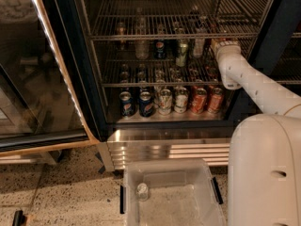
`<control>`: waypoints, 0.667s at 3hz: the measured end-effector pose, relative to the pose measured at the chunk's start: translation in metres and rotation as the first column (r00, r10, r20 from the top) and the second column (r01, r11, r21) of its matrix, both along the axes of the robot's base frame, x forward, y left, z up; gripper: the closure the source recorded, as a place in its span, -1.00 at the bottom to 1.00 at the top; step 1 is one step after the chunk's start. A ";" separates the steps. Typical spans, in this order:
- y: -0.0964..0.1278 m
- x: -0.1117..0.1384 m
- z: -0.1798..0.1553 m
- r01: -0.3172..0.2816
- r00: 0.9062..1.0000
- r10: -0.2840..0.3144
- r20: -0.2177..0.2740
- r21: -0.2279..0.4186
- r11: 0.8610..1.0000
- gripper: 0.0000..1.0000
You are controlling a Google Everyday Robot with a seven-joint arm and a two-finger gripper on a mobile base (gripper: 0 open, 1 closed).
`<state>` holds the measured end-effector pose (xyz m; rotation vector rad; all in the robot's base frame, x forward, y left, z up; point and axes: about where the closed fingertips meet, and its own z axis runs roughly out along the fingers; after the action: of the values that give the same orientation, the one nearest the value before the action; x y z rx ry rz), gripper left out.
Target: Pick coke can from middle shelf of fridge
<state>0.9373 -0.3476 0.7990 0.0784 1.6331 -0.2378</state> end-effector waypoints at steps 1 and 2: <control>0.007 -0.017 -0.003 -0.022 1.000 0.023 -0.010 0.017 1.000 1.00; 0.014 -0.035 -0.010 -0.044 0.998 0.046 -0.031 0.036 0.998 1.00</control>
Offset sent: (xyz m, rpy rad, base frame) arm -0.0603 0.0212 -0.0175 0.0561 0.0590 0.0710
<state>0.9022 -0.3335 0.7894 0.0649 1.6693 -0.1766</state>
